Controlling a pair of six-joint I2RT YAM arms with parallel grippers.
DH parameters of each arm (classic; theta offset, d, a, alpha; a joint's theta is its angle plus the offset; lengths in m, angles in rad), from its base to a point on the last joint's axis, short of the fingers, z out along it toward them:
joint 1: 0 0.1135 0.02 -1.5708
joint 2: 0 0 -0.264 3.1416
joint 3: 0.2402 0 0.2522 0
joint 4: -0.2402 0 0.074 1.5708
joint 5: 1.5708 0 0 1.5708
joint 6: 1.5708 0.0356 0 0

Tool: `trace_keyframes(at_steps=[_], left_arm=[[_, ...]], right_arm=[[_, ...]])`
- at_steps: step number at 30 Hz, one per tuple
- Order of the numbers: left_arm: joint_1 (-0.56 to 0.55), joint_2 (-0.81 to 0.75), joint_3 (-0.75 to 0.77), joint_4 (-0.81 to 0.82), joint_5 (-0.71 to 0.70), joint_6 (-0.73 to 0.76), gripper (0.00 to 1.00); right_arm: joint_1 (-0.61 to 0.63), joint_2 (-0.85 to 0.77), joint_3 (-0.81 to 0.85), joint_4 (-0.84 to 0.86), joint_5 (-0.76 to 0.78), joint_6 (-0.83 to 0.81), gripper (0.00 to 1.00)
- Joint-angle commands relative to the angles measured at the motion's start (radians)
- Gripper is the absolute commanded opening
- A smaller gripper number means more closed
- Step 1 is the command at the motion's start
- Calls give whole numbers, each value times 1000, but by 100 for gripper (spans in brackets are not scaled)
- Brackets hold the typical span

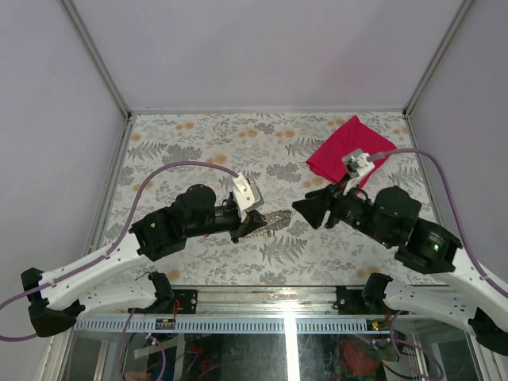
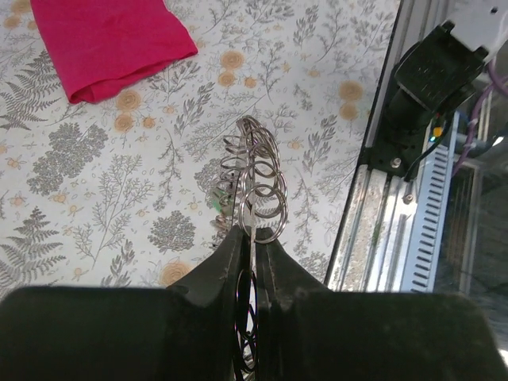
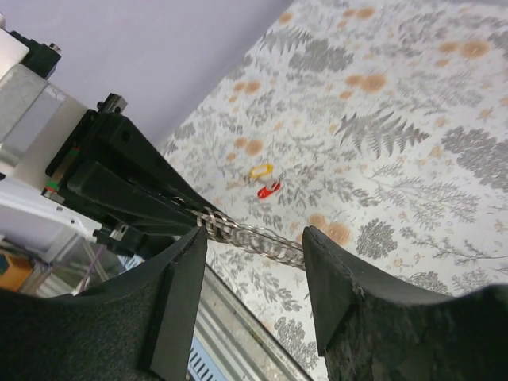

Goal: Put the keys on the keyring

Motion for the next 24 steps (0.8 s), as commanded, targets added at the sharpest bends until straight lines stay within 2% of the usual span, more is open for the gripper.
trace_keyframes(at_steps=[1, 6, 13, 18, 24], left_arm=[[-7, -77, -28, 144, -20, -107, 0], [-6, -182, -54, 196, -50, -189, 0], [-6, -298, -40, 198, 27, -212, 0], [-6, -325, 17, 140, 115, -191, 0], [-7, -313, 83, 77, 145, -157, 0]], right_arm=[[5, -106, -92, 165, 138, 5, 58], [6, -178, -184, 251, 107, 37, 60], [6, -235, -315, 465, -71, 96, 60], [5, -241, -337, 558, -164, 117, 58], [6, -212, -341, 607, -263, 153, 58]])
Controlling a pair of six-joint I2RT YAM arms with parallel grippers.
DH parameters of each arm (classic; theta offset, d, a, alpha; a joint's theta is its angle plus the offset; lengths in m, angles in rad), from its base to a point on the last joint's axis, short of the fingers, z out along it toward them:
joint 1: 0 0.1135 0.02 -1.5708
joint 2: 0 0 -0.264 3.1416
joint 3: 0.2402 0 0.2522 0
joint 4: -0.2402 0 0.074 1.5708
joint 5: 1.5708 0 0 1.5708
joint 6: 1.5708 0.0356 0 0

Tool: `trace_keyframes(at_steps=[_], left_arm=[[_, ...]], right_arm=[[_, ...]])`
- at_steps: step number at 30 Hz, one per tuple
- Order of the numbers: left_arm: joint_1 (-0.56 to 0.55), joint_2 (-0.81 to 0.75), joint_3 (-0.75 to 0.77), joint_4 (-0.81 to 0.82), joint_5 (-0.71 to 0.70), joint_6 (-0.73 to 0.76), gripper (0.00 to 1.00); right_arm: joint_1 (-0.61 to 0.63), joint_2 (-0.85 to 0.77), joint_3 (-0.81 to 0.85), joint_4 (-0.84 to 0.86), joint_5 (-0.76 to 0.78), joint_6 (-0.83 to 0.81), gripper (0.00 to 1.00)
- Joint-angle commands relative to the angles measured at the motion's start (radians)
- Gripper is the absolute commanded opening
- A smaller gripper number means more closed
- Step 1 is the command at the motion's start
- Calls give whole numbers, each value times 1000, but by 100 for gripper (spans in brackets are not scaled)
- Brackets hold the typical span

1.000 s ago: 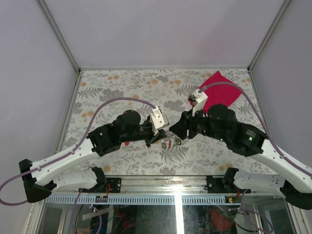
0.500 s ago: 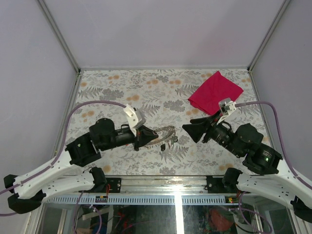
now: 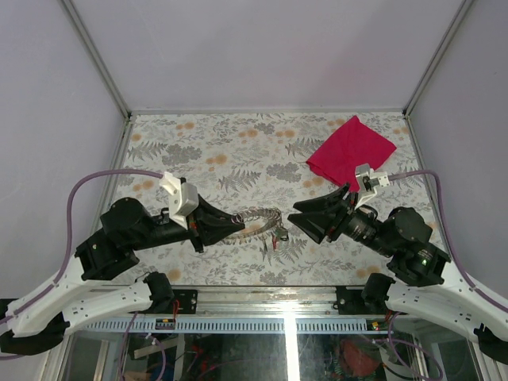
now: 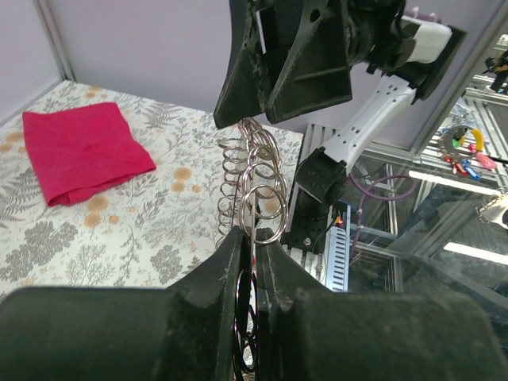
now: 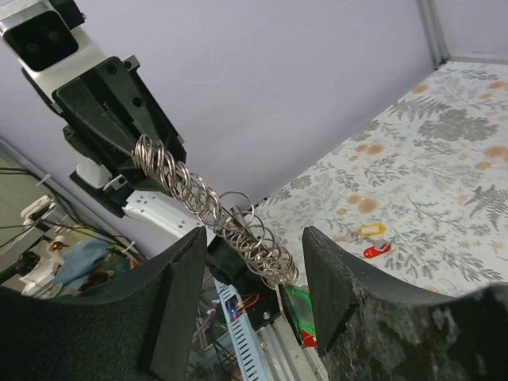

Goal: Put the keys on the keyring

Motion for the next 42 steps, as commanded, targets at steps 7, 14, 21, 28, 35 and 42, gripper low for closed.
trace_keyframes(at_steps=[7, 14, 21, 28, 35, 42], left_arm=[[-7, 22, 86, 22, 54, 34, 0], [-7, 33, 89, 22, 49, 45, 0], [-7, 33, 89, 22, 48, 42, 0], [-7, 24, 93, 22, 42, 43, 0], [-7, 23, 89, 19, 41, 42, 0], [-7, 24, 88, 17, 38, 43, 0]], right_arm=[[4, 38, -6, 142, -115, 80, 53], [4, 34, -12, 175, -147, 60, 45], [5, 46, -11, 179, -162, 61, 34], [4, 69, -4, 157, -164, 60, 31], [4, 79, 1, 155, -171, 64, 25], [5, 81, 17, 146, -159, 58, 11]])
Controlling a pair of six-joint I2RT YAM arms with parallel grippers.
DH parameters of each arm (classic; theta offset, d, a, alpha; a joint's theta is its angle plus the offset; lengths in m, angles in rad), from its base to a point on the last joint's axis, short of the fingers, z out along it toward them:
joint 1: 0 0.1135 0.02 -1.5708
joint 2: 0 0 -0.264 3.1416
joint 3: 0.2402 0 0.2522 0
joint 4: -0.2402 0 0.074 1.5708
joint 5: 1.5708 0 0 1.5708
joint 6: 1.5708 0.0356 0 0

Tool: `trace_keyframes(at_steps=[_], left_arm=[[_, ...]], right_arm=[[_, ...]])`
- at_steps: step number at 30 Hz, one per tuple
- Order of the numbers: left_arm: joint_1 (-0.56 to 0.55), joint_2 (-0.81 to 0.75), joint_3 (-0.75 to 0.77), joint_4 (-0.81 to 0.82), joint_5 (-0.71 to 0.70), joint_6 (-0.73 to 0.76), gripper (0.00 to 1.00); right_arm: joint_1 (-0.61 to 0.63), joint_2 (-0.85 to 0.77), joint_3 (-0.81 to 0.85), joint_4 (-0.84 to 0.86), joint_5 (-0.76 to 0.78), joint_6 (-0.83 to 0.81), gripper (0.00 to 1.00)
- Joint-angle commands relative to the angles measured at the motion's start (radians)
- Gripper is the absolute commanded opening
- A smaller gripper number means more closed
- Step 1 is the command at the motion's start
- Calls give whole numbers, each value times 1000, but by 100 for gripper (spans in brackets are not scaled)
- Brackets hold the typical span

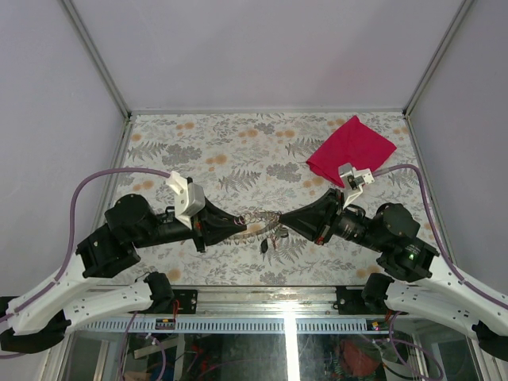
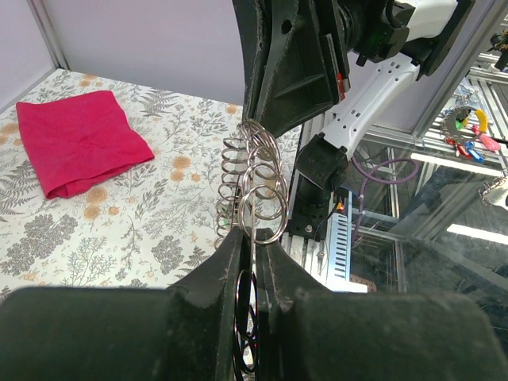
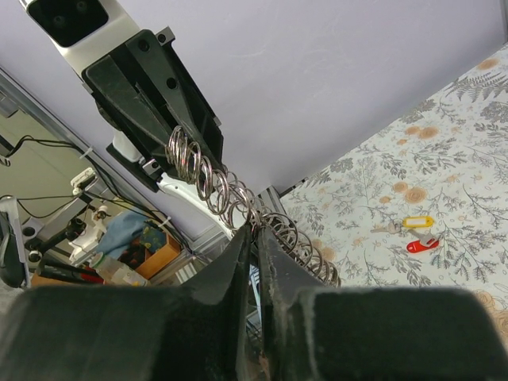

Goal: Put the keys on the keyring

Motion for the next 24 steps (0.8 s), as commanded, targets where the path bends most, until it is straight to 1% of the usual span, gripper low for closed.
trace_keyframes(at_steps=[1, 3, 10, 18, 19, 20, 23, 24], left_arm=[[-8, -13, 37, 67, -1, 15, 0], [-7, -18, 31, 63, -8, 13, 0], [-7, -25, 27, 56, -22, 13, 0], [-6, -20, 27, 54, -23, 14, 0], [-7, -20, 26, 54, -22, 13, 0], [-7, -18, 27, 55, -21, 13, 0], [-7, -13, 29, 55, -15, 10, 0], [-7, -11, 29, 54, -13, 9, 0]], right_arm=[[4, 5, 36, 29, 7, -13, 7], [4, -6, 36, 17, 28, -21, 0], [4, -53, 29, 0, 87, -37, 0], [4, -68, 28, -7, 97, -47, 0], [4, -67, 27, -5, 95, -45, 1], [4, -67, 28, -2, 94, -44, 6], [4, -66, 20, 8, 89, -36, 26], [4, -66, 15, 12, 89, -32, 31]])
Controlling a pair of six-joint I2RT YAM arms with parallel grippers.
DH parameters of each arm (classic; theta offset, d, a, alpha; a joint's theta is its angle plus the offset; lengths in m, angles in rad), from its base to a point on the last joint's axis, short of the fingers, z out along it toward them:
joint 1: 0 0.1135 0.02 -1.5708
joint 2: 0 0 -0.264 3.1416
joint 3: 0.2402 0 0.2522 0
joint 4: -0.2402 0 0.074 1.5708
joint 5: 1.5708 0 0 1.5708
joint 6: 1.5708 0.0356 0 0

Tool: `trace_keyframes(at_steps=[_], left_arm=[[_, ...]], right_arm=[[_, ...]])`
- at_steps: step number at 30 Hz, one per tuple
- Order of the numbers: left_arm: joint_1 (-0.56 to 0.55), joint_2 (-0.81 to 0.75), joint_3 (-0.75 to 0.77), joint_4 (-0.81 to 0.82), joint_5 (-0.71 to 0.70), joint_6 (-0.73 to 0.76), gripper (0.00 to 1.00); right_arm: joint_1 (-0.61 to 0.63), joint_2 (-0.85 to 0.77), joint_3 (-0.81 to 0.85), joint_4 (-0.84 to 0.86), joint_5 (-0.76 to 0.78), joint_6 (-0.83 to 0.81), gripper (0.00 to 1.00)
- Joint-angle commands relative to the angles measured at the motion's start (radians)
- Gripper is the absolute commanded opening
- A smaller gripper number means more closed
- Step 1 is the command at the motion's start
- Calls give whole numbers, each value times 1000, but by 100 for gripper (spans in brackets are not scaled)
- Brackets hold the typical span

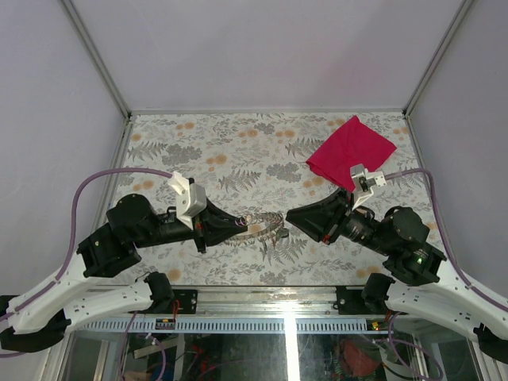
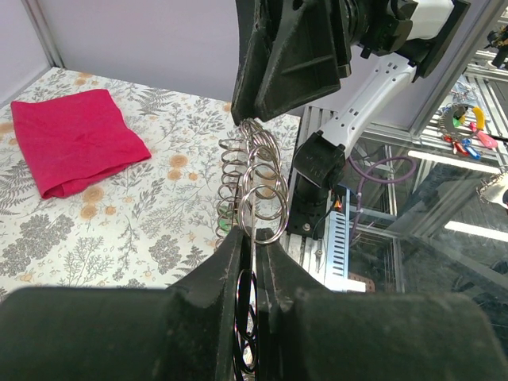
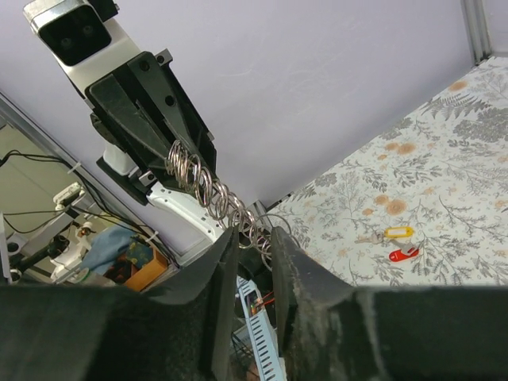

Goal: Put the keys on the keyring

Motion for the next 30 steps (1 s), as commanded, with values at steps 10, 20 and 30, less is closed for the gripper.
trace_keyframes(at_steps=[10, 20, 30], left_arm=[[-2, -5, 40, 56, 1, 8, 0], [-3, 8, 44, 61, 6, 11, 0], [-2, 5, 37, 60, -15, 16, 0]], right_arm=[[4, -16, -20, 68, 31, 21, 52], [4, 33, -15, 116, -54, 42, 40], [4, 20, -12, 109, -62, 42, 23]])
